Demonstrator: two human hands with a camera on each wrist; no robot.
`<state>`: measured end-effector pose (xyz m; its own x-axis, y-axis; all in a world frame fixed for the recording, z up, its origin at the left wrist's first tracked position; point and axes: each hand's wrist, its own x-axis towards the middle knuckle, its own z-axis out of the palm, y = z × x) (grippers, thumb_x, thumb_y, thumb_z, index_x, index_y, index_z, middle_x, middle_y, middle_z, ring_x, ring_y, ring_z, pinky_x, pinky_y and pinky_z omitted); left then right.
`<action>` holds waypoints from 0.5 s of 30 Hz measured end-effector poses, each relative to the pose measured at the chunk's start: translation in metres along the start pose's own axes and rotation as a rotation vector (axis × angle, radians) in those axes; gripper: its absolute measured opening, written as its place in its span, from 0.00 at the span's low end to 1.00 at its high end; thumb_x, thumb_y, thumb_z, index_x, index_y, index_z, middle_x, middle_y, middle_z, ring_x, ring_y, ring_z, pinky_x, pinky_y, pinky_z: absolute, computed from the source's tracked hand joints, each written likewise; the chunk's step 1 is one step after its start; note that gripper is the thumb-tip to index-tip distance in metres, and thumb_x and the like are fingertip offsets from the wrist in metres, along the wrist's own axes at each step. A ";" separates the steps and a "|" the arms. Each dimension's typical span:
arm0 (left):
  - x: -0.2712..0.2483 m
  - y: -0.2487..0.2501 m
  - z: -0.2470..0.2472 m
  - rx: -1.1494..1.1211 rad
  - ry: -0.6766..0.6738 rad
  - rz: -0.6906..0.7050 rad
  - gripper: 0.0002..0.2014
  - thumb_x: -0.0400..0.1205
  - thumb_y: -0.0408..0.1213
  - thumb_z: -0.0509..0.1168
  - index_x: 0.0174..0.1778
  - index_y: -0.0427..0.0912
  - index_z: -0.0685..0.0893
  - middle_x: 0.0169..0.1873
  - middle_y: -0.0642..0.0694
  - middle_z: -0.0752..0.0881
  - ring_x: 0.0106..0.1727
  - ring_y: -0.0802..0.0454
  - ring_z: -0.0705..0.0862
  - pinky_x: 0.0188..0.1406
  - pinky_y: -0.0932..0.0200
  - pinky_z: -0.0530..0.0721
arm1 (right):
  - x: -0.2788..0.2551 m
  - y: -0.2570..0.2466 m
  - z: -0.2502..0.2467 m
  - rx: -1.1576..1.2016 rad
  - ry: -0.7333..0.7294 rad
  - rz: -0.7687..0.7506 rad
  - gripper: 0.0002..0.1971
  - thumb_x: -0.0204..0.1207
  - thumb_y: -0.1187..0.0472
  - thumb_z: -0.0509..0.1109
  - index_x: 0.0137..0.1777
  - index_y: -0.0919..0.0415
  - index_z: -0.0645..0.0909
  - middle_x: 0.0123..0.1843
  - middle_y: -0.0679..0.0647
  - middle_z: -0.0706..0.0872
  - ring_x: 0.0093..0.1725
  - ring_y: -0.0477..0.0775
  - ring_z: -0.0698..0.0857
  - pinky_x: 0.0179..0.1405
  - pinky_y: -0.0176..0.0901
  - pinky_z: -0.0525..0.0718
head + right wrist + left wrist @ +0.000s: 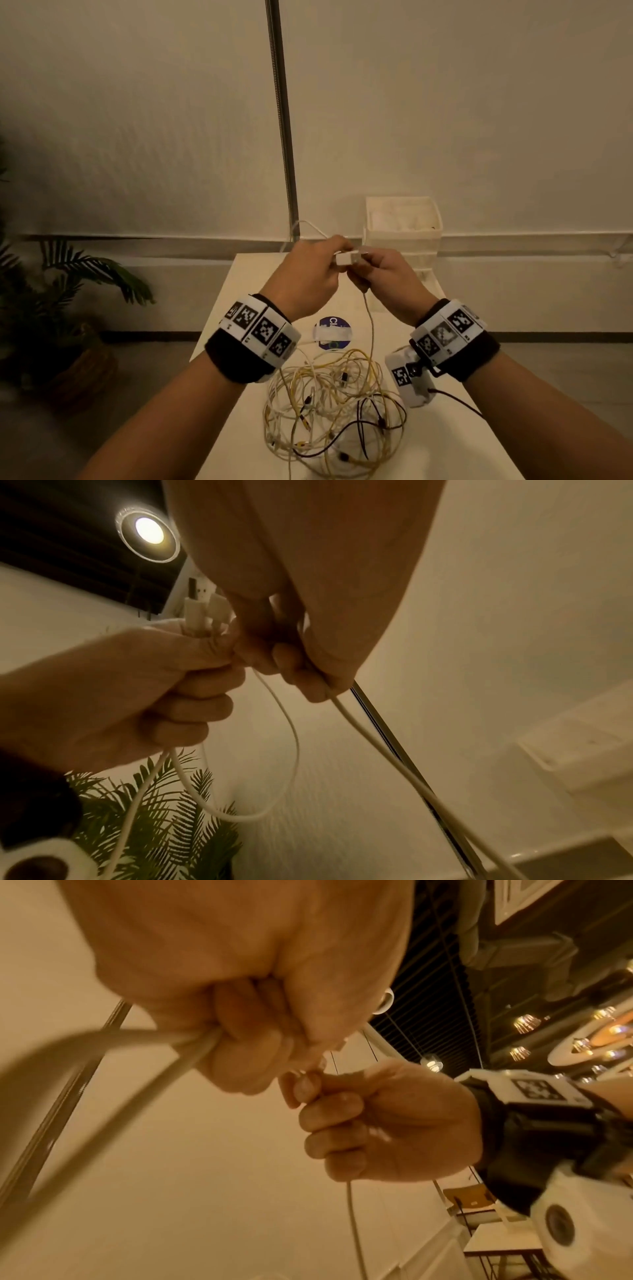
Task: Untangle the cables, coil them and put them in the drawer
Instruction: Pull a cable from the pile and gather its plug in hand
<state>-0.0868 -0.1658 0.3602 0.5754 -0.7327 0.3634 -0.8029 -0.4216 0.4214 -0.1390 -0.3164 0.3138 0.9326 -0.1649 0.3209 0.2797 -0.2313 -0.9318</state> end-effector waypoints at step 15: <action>0.026 -0.018 -0.080 0.079 0.624 -0.169 0.12 0.84 0.28 0.61 0.60 0.42 0.85 0.48 0.40 0.89 0.44 0.45 0.85 0.39 0.66 0.70 | -0.025 0.038 -0.010 0.045 0.028 0.195 0.14 0.86 0.65 0.58 0.42 0.65 0.82 0.27 0.56 0.71 0.26 0.50 0.68 0.28 0.43 0.70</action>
<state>-0.0450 -0.1342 0.4279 0.6579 -0.2153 0.7217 -0.6887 -0.5596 0.4610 -0.1540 -0.3303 0.2717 0.9637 -0.2288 0.1378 0.1051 -0.1497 -0.9831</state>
